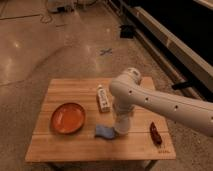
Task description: Place the ceramic cup over the eraser
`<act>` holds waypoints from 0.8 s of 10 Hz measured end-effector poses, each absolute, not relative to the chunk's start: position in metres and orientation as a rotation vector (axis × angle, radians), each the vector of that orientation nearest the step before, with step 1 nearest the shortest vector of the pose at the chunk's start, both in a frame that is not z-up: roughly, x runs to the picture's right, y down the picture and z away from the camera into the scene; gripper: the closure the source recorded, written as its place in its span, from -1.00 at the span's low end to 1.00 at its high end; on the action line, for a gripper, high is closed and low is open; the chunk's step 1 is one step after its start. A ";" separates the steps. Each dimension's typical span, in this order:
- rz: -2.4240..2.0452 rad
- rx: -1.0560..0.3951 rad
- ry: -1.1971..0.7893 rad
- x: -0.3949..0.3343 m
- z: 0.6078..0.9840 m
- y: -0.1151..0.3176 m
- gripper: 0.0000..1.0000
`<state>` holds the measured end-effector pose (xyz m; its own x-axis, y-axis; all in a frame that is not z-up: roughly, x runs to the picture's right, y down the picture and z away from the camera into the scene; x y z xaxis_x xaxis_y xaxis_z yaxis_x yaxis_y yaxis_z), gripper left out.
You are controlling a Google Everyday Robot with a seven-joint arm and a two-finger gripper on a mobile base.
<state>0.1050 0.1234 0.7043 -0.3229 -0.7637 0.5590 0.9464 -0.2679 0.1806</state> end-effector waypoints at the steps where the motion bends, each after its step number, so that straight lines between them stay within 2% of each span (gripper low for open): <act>1: -1.809 -0.428 -0.561 0.134 0.700 0.114 1.00; 4: -1.749 -0.415 -0.511 0.191 0.689 0.095 1.00; 8: -1.732 -0.386 -0.463 0.205 0.625 0.052 1.00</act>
<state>0.2053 0.0516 0.6249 -0.2046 -0.8449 0.4943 0.9788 -0.1801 0.0975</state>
